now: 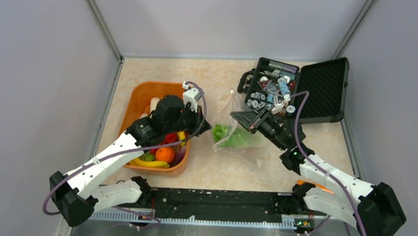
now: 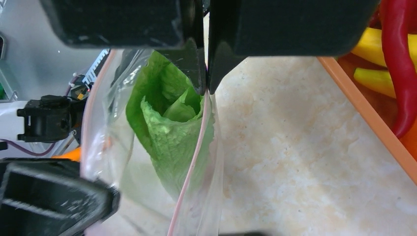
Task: Place the food in the zip-top bag and seal the zipper
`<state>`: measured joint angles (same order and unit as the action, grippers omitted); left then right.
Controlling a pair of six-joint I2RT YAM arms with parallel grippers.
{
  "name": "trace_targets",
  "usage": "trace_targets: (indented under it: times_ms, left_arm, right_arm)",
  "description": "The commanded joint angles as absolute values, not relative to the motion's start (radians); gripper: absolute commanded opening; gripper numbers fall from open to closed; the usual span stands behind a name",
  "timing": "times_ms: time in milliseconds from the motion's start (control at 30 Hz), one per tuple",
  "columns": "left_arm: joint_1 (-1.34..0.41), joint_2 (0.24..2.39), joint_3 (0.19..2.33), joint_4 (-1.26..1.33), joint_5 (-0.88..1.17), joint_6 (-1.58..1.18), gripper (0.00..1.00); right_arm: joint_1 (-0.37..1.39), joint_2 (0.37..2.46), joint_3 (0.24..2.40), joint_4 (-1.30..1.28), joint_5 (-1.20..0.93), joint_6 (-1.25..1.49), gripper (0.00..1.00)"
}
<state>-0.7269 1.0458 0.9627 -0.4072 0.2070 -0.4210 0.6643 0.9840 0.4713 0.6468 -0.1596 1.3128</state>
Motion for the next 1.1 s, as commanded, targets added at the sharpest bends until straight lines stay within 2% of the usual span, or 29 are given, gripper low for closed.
trace_targets:
  times_ms: [0,200,500,567,700,733,800,833,967,1067]
  left_arm:
    - [-0.718,1.025,1.065,-0.358,0.215,-0.382,0.0]
    - [-0.703,1.023,1.183,-0.426,0.199,-0.312,0.0]
    - [-0.701,1.067,1.187,-0.469,0.182,-0.312,0.02]
    - [-0.701,1.04,1.169,-0.451,0.194,-0.318,0.46]
    - [-0.701,0.976,1.155,-0.436,0.137,-0.311,0.78]
    - [-0.7,0.962,1.154,-0.438,0.108,-0.304,0.81]
    - [-0.696,0.933,1.149,-0.443,0.045,-0.289,0.94]
    - [-0.689,0.924,1.145,-0.451,0.014,-0.285,0.98]
    - [-0.623,0.908,1.109,-0.474,-0.123,-0.294,0.99]
    - [-0.48,0.9,1.057,-0.475,-0.085,-0.342,0.99]
  right_arm:
    - [0.652,0.928,0.536,0.601,-0.198,1.134,0.0]
    - [0.652,0.842,0.604,0.554,-0.28,0.898,0.0]
    - [0.652,0.809,0.629,0.474,-0.247,0.884,0.0]
    - [0.652,0.807,0.662,0.379,-0.203,0.866,0.0]
    - [0.653,0.801,0.681,0.325,-0.148,0.853,0.0]
    - [0.652,0.798,0.684,0.321,-0.142,0.859,0.0]
    - [0.653,0.8,0.697,0.307,-0.139,0.859,0.0]
    - [0.653,0.801,0.702,0.304,-0.142,0.852,0.0]
    - [0.655,0.803,0.715,0.295,-0.144,0.841,0.0]
    - [0.656,0.804,0.706,0.29,-0.138,0.841,0.0]
